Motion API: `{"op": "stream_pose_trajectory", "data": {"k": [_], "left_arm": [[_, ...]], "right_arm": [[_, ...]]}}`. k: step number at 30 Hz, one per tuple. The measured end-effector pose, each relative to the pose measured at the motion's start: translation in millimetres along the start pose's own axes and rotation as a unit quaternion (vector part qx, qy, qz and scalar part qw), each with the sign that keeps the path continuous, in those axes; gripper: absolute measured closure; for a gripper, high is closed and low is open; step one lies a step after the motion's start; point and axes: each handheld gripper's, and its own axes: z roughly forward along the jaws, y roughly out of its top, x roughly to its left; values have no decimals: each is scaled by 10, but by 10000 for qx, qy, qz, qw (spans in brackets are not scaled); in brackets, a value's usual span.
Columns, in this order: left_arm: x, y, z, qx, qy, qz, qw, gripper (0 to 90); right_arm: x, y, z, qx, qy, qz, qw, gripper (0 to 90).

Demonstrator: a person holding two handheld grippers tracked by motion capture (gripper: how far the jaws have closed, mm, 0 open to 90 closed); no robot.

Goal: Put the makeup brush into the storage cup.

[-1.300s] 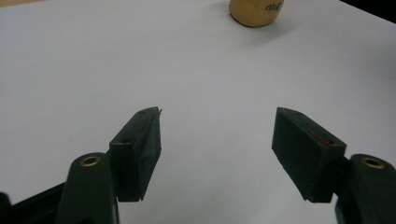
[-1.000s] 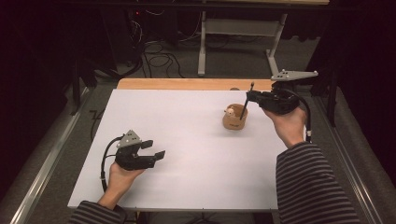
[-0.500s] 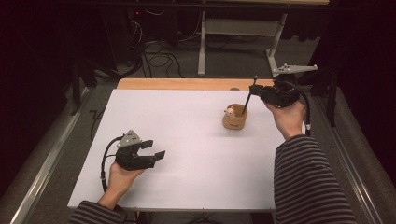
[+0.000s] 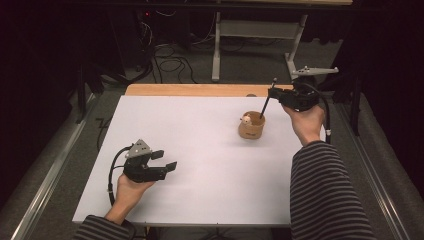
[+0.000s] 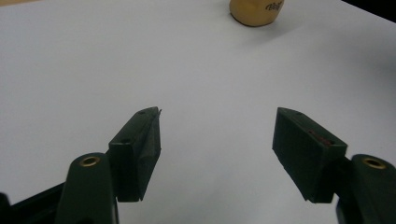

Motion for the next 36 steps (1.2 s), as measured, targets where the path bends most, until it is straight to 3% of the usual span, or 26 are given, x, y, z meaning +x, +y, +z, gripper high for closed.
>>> {"op": "stream_pose_trajectory", "data": {"k": [9, 25, 36], "left_arm": [[-2, 0, -2, -8, -11, 3, 10000, 329], [1, 4, 0, -6, -20, -9, 10000, 329], [-5, 4, 6, -8, -35, -11, 10000, 329]], "right_arm": [[-18, 7, 118, 83, -81, 21, 9999, 853], [88, -18, 372, 382, -197, -266, 9987, 853], [89, -56, 486, 596, -341, -376, 9969, 852]]}}
